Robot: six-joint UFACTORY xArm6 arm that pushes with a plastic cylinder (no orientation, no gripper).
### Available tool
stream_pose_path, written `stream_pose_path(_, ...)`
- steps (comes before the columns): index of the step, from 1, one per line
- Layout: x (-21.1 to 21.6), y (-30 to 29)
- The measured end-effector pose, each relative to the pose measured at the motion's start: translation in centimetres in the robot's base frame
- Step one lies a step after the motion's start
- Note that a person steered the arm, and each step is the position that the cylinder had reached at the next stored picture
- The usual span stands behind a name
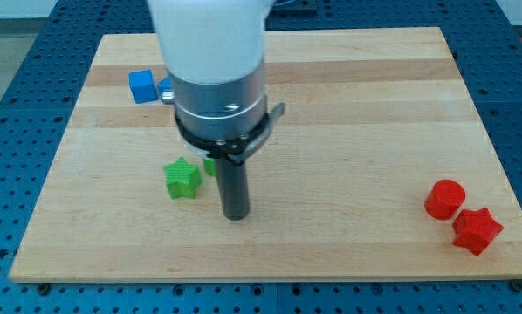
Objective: Push the green star below the green circle
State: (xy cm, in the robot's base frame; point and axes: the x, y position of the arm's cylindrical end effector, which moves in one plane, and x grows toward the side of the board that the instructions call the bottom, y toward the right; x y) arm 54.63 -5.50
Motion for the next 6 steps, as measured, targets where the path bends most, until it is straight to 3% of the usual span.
stream_pose_path(4, 0.0, -10.6)
stream_pose_path(6, -5.7, -8.8)
